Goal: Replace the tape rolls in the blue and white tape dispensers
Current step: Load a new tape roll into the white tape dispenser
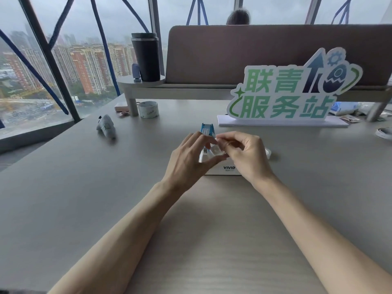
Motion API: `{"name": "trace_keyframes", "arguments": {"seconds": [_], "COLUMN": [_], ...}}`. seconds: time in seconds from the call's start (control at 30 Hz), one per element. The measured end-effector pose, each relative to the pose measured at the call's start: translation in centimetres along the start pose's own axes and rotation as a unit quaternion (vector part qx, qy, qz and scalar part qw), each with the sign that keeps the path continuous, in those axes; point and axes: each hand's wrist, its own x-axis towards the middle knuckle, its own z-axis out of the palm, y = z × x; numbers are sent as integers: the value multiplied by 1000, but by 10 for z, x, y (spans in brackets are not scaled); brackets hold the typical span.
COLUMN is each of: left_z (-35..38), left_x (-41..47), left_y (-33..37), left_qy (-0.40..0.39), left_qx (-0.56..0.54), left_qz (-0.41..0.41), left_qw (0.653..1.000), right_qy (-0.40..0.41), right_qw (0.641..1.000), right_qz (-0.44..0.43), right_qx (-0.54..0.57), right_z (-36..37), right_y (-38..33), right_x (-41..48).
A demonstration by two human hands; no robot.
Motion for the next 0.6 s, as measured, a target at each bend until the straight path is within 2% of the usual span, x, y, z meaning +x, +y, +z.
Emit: {"name": "trace_keyframes", "arguments": {"seconds": [0.1, 0.23, 0.4, 0.5, 0.6], "left_z": [0, -1, 2, 4, 3], "left_x": [0, 0, -3, -4, -3], "left_y": [-2, -1, -4, -4, -3], "left_qy": [5, -11, -46, -44, -35], "left_qx": [0, -15, -19, -22, -17], "left_qz": [0, -25, -26, -25, -23], "left_qw": [1000, 1000, 998, 998, 999], "right_qy": [7, 66, 132, 126, 80], "right_qw": [1000, 997, 979, 962, 944], "right_qz": [3, -4, 0, 41, 70], "right_qx": [-11, -35, -157, -239, -312], "right_z": [2, -7, -35, -50, -57], "right_y": [0, 1, 14, 30, 43], "right_x": [-1, 3, 15, 19, 19]}}
